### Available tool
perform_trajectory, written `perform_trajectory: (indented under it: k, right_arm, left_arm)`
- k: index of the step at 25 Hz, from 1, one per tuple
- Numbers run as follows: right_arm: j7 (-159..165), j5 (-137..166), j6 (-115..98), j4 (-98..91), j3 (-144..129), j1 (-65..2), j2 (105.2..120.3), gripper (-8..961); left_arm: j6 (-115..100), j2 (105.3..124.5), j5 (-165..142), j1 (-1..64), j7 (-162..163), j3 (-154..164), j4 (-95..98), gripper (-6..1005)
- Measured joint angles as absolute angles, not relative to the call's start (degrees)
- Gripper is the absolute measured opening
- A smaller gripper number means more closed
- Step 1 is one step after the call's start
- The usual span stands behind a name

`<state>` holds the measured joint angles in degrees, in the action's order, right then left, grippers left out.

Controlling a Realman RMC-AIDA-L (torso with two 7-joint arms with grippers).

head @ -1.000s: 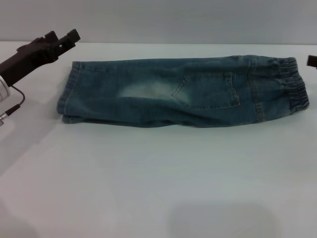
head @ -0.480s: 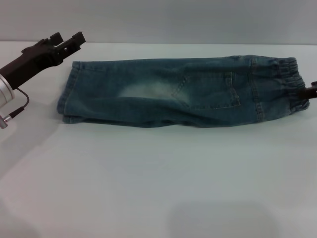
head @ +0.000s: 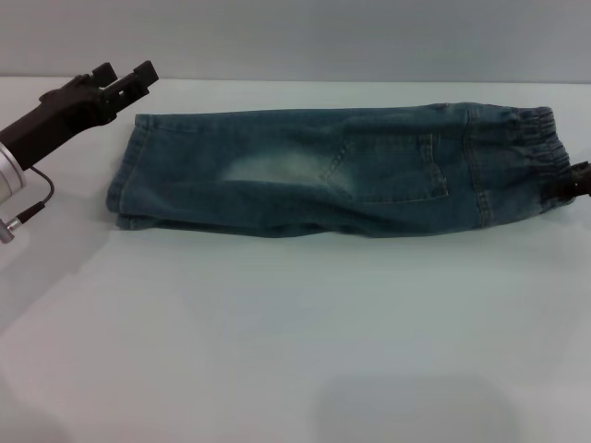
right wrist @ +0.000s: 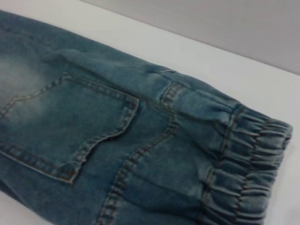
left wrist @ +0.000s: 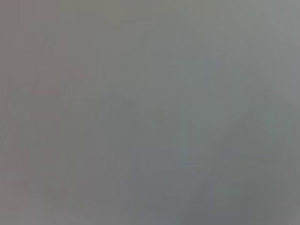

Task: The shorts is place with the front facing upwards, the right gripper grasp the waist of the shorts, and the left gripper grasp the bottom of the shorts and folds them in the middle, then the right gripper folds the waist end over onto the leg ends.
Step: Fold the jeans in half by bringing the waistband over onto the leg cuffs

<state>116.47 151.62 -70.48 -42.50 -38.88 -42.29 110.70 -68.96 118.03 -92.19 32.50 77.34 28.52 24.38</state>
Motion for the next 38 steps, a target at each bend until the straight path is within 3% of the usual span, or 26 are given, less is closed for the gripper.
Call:
perform_trajectory:
  k: [10, 19, 38]
  right_arm:
    - [116.5, 152.5, -66.3, -42.3, -39.2, -41.6, 110.87, 547]
    - [115.0, 152.4, -62.4, -42.1, -39.6, -41.5, 113.35, 546]
    - [114.9, 152.0, -61.7, -41.6, -41.8, -42.2, 115.30, 547]
  left_arm:
    - [-69.3, 117.95, -91.9, 32.0, 77.3, 28.2, 23.7, 816]
    - [-69.3, 117.99, -91.7, 31.6, 77.3, 28.2, 23.7, 818]
    - [-69.3, 117.95, -91.5, 30.5, 76.7, 28.0, 23.1, 818]
